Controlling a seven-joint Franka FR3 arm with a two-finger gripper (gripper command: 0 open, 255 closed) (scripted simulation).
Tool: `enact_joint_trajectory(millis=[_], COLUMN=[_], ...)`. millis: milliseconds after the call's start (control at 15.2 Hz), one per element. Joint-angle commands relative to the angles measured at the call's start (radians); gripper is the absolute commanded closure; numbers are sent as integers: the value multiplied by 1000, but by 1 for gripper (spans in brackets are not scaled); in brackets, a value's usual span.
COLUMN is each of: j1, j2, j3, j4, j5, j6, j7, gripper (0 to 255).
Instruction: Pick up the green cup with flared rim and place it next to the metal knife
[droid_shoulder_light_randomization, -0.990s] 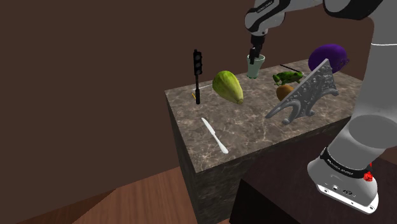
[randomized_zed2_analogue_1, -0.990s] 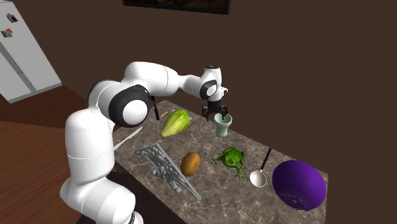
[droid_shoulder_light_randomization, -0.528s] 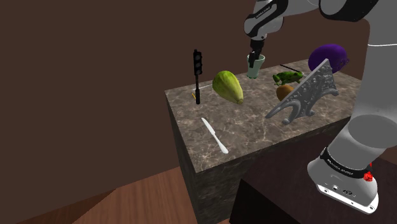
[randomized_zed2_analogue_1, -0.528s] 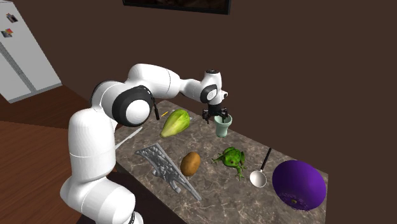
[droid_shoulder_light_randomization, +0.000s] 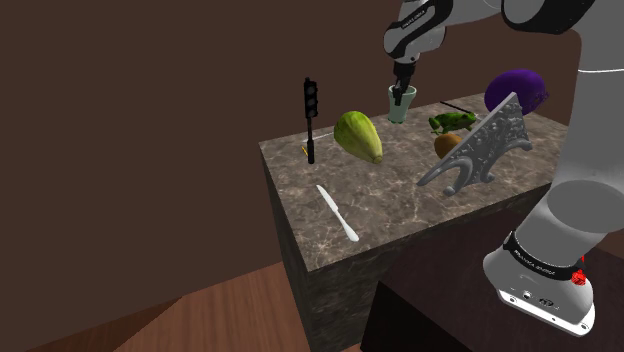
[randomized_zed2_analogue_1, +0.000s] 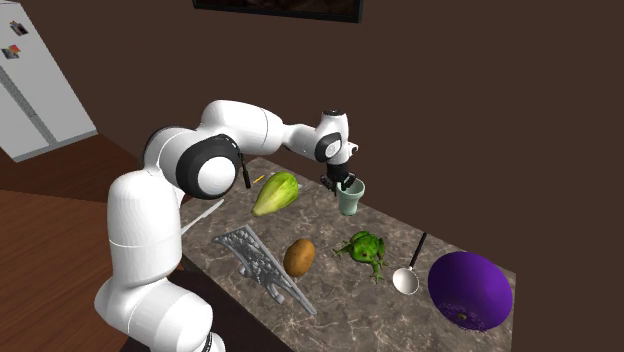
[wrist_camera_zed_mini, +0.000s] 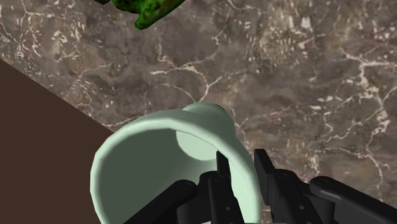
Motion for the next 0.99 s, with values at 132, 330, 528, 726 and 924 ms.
enact_joint_trajectory(millis=[132,330,528,726,924], j1=[0,0,2,4,6], j2=[1,1,-16,-32,-45], j3=[0,0,-3,-6,-8], j4=[-1,-1,17,38,60], j5=[0,0,-7,-13,-18], j6=[0,0,-34,-69,-105], j7=[0,0,2,4,5], gripper=[255,255,255,255,255])
